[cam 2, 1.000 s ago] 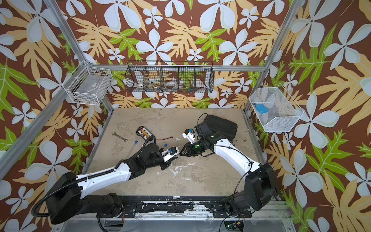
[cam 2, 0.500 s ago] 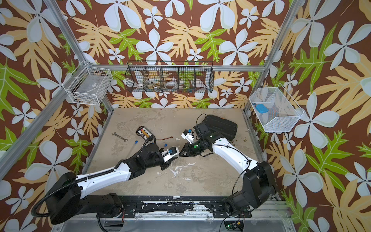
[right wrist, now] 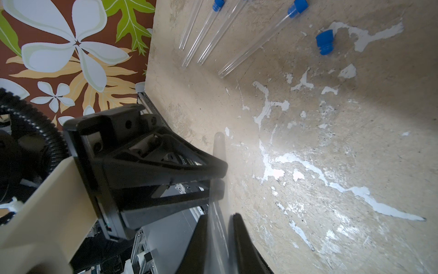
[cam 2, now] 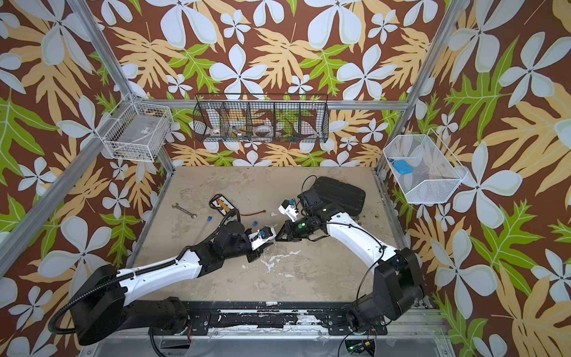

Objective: Insert stoppers into test tubes
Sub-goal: Pick up the test tube at the center of the board.

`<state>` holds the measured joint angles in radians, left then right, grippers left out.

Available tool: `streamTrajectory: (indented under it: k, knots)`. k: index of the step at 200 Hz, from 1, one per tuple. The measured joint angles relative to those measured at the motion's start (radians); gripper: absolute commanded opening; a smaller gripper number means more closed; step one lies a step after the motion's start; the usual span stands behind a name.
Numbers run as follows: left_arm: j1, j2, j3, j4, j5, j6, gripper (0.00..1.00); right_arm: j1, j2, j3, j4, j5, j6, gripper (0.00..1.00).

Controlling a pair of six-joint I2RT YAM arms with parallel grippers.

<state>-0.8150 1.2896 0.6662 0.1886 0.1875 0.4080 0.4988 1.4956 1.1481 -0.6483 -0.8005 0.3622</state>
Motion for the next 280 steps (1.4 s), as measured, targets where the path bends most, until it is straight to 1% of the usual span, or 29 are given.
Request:
streamTrajectory:
  k: [15,46,72,109,172,199,246,269,280]
  knots:
    - [0.0,-0.004,-0.008,0.01,-0.006,0.01,0.32,0.001,0.0,-0.001,-0.002,-0.005,0.0,0.14]
    - [0.0,-0.011,-0.03,0.017,-0.026,0.01,0.38,0.001,-0.001,-0.001,-0.004,-0.013,-0.003,0.14]
    - [0.0,-0.011,-0.039,0.017,-0.033,0.014,0.4,0.001,-0.001,-0.001,-0.013,-0.02,-0.006,0.14]
    - [0.0,-0.011,-0.047,0.017,-0.039,0.016,0.38,0.001,-0.001,-0.001,-0.021,-0.038,-0.011,0.14]
    - [0.0,-0.009,-0.052,0.011,-0.052,0.04,0.32,0.001,-0.001,0.0,-0.024,-0.064,-0.011,0.14]
    - [0.0,-0.005,-0.052,0.008,-0.055,0.043,0.27,0.003,-0.001,0.001,-0.025,-0.065,-0.012,0.13]
    - [0.0,-0.006,-0.052,0.003,-0.055,0.062,0.13,0.003,0.003,0.004,-0.024,-0.068,-0.013,0.14]
    - [0.0,-0.014,-0.052,-0.003,-0.057,0.065,0.06,0.003,0.003,0.005,-0.022,-0.072,-0.015,0.18]
    - [0.0,-0.019,-0.052,-0.007,-0.059,0.066,0.04,0.004,0.003,0.006,-0.02,-0.074,-0.015,0.24]
